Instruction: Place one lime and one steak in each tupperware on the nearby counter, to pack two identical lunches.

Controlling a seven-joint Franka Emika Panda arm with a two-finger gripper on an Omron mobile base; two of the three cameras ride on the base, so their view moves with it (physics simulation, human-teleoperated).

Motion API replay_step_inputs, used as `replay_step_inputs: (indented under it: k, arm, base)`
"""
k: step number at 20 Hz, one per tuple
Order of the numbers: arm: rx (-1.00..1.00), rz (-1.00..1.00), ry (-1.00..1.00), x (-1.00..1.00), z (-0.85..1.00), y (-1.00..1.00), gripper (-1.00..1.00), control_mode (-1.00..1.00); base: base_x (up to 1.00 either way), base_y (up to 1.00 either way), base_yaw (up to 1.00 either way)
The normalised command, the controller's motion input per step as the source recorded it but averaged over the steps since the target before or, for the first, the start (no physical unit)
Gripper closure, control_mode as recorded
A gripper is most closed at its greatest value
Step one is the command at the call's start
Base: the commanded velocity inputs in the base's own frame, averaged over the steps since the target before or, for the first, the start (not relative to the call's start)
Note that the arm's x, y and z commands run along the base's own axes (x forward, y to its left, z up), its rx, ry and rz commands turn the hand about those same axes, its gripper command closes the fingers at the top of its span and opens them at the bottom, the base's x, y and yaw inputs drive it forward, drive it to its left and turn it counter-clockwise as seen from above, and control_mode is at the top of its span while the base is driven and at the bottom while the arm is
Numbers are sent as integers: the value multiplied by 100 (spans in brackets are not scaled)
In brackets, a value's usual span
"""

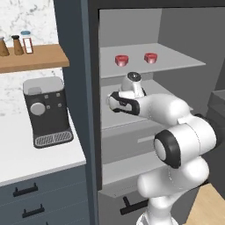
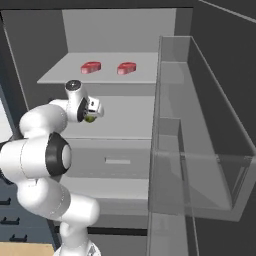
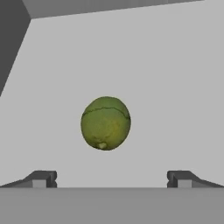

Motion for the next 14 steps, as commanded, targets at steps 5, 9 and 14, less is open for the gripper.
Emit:
replay_step_inputs:
  k: [5,9,14]
  arm:
    - [0,0,1,30,-33,8,-100,-100]
    - [0,0,0,28,-15,5,-100,-100]
    - [0,0,0,29,-12,5,-100,-100]
  base:
    - [0,0,0]
    - [0,0,0]
    - [0,0,0]
